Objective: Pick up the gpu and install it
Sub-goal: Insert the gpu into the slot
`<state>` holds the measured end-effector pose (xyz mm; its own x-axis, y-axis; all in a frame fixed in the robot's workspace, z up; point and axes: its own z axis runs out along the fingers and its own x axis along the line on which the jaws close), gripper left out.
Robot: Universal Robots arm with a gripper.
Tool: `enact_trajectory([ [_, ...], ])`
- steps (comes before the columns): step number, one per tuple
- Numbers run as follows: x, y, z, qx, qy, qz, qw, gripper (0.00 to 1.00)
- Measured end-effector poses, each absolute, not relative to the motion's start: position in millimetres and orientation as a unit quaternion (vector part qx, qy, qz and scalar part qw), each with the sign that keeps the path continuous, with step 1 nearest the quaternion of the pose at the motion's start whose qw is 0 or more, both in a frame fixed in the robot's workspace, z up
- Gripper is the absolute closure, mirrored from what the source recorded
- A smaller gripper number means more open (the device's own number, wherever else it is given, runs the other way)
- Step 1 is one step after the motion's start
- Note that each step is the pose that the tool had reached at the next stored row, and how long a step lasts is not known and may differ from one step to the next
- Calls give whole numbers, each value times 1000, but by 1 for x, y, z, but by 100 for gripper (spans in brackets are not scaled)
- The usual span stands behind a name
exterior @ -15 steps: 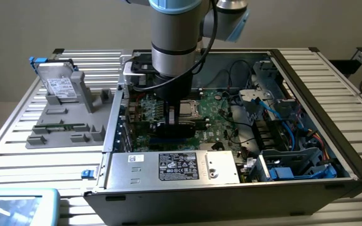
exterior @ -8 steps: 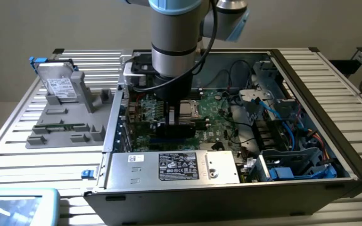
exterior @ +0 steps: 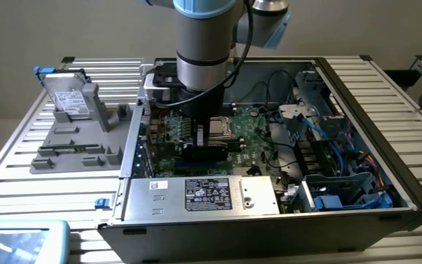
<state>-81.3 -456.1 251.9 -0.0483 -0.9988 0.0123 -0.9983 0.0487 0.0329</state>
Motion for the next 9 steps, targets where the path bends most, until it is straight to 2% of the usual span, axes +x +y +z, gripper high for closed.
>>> enact_trajectory([
  [9, -82, -456, 251, 690, -724, -8, 16, 72],
])
